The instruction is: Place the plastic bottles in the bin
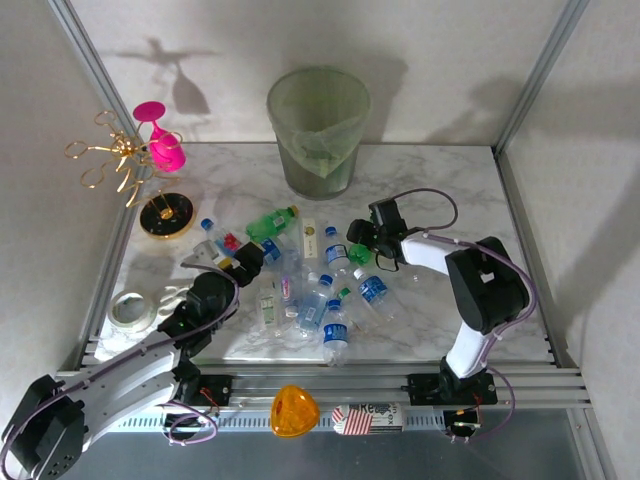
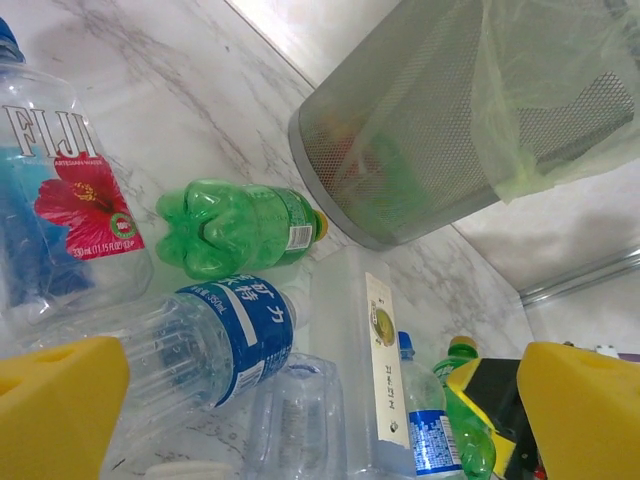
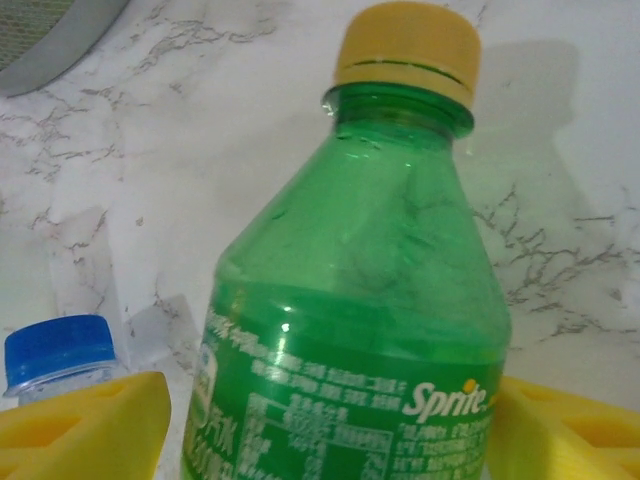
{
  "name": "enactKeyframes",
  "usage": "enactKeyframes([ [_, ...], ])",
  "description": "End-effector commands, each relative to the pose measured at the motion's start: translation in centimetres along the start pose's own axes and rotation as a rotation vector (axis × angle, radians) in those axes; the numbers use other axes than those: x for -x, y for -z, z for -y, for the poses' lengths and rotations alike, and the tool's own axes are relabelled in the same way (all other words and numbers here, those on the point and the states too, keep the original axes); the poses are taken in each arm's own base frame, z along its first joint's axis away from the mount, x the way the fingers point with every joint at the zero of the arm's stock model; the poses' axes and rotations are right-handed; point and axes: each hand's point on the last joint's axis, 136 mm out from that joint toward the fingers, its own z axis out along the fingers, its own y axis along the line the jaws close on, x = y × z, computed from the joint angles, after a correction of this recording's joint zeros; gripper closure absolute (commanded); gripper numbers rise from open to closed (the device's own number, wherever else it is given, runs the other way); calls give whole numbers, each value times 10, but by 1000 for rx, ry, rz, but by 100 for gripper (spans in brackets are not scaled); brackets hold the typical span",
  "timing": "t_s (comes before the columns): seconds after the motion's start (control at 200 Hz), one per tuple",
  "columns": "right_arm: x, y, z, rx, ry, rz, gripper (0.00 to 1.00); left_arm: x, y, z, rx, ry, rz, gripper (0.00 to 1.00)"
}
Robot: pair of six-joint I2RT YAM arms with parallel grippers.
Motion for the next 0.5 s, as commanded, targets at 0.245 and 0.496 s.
enactKeyframes([
  [0.245, 13, -12, -8, -17, -37, 43, 34, 5, 14, -17, 21, 36, 51, 0],
  [0.496, 21, -1, -15, 4, -29, 68, 47, 13, 21, -25, 41, 44, 95, 0],
])
